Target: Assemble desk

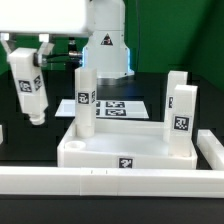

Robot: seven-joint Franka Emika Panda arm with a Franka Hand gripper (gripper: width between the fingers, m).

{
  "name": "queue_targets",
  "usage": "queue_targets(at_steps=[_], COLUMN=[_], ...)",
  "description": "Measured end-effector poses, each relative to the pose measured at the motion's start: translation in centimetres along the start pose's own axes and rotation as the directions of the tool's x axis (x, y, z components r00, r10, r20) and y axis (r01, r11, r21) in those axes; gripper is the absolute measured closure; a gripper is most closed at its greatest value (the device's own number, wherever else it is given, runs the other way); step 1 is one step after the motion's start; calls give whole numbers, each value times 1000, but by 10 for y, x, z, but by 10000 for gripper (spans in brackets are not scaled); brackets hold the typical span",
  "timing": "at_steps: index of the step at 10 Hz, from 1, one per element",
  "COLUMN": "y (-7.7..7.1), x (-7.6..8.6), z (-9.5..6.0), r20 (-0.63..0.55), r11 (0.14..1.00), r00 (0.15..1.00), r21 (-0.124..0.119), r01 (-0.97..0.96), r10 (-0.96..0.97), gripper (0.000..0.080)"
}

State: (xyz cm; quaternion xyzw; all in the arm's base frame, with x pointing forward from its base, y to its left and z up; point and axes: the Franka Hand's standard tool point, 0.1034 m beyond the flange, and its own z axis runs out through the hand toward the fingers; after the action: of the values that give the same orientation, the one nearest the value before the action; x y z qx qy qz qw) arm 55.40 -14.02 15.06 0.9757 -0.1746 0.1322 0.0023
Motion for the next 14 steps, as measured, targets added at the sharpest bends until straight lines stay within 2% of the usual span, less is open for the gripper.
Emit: queue_targets(at_steps=[2,3,5,8,11,12,14], y=[-19,-15,-17,-55,-57,-56,-69], x=[-1,-1,-2,8,9,13,10], z=[1,1,2,2,4,4,8], r20=[2,2,3,-11,-29,-94,-93], r11=[1000,1000,1000,998,998,998,997], r00=[1000,1000,1000,998,998,993,993], r21=[4,1,1,21,16,2,10], r01=[19,14,16,59,65,66,72], r10=[-19,-14,-16,-59,-64,-65,-71], gripper=[509,509,509,509,509,509,509])
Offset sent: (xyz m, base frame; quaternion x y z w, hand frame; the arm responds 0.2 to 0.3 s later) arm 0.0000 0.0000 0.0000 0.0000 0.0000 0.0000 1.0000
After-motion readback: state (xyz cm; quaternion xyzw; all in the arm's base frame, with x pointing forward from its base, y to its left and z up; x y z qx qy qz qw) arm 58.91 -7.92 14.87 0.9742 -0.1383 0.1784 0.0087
